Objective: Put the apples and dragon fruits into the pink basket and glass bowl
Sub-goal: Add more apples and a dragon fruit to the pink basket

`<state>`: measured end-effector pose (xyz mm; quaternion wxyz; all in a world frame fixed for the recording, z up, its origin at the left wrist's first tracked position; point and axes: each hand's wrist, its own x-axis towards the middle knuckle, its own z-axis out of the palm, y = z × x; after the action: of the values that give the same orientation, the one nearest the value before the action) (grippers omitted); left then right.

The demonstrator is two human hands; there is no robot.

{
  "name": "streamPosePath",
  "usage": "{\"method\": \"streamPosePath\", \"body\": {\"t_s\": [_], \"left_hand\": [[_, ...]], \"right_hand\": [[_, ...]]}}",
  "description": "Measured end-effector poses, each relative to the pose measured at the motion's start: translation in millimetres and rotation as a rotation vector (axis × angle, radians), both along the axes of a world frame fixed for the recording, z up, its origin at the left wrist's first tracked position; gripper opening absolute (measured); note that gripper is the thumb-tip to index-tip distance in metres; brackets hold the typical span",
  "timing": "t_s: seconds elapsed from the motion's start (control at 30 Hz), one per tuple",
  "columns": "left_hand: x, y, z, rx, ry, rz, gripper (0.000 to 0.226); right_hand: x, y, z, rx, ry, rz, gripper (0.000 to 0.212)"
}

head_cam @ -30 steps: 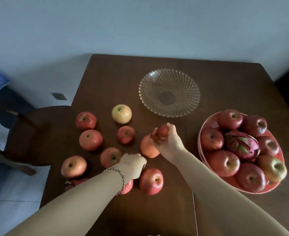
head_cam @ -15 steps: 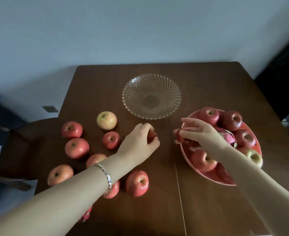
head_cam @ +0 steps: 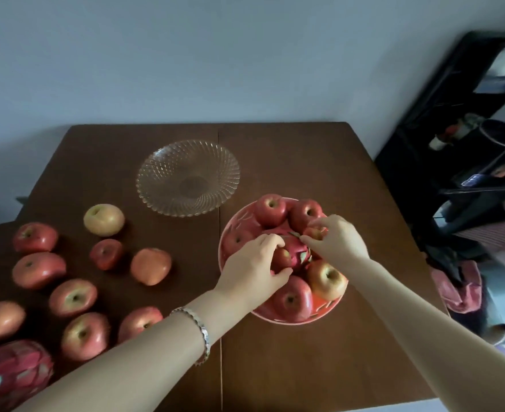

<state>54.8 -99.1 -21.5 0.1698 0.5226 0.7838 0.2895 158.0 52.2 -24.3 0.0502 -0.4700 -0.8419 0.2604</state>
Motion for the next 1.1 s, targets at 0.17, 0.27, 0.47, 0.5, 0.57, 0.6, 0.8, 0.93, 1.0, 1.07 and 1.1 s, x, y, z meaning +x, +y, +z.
{"method": "streamPosePath", "body": {"t_s": [0.17, 0.27, 0.47, 0.5, 0.57, 0.6, 0.8, 0.93, 1.0, 1.07, 1.1], "left_hand": [[30.9, 23.8, -9.1, -0.058, 0.018, 0.004, 0.034], [42.6, 35.2, -15.3, -0.062, 0.018, 0.062, 0.03], [53.2, 36.3, -27.3, -0.115, 0.252, -0.023, 0.037], [54.4, 34.5, -27.2, -0.111, 0.268, -0.032, 0.037], [53.6, 30.0, -25.8, -0.1, 0.295, -0.039, 0.036], [52.2, 28.4, -23.3, -0.103, 0.287, -0.032, 0.041], [27.6, 19.7, -10.5, -0.041, 0.11, 0.227, 0.038], [13.2, 13.7, -10.4, -0.026, 0.063, 0.325, 0.031], [8.1, 9.3, -16.5, -0.037, 0.084, 0.292, 0.032], [4.2, 6.0, -20.8, -0.043, 0.091, 0.27, 0.032], [1.6, 5.4, -22.6, -0.041, 0.088, 0.272, 0.032]], "right_hand": [[13.3, 15.9, -14.3, -0.006, -0.013, 0.068, 0.045], [25.4, 28.6, -12.6, -0.18, 0.106, 0.002, 0.049], [48.8, 40.5, 4.7, -0.593, 0.232, -0.084, 0.007], [51.2, 39.6, 7.7, -0.629, 0.223, -0.044, 0.008], [52.9, 35.5, 10.7, -0.588, 0.191, 0.043, 0.017], [52.0, 33.1, 12.4, -0.521, 0.197, 0.085, 0.02], [17.7, 26.4, 19.7, -0.145, 0.427, 0.184, 0.03], [-18.6, 22.8, -1.7, -0.057, 0.244, 0.292, 0.036], [-23.6, 22.4, -15.0, 0.005, 0.186, 0.318, 0.033], [-23.5, 22.1, -21.2, 0.031, 0.175, 0.313, 0.035], [-23.8, 23.0, -22.1, 0.031, 0.162, 0.325, 0.039]]}}
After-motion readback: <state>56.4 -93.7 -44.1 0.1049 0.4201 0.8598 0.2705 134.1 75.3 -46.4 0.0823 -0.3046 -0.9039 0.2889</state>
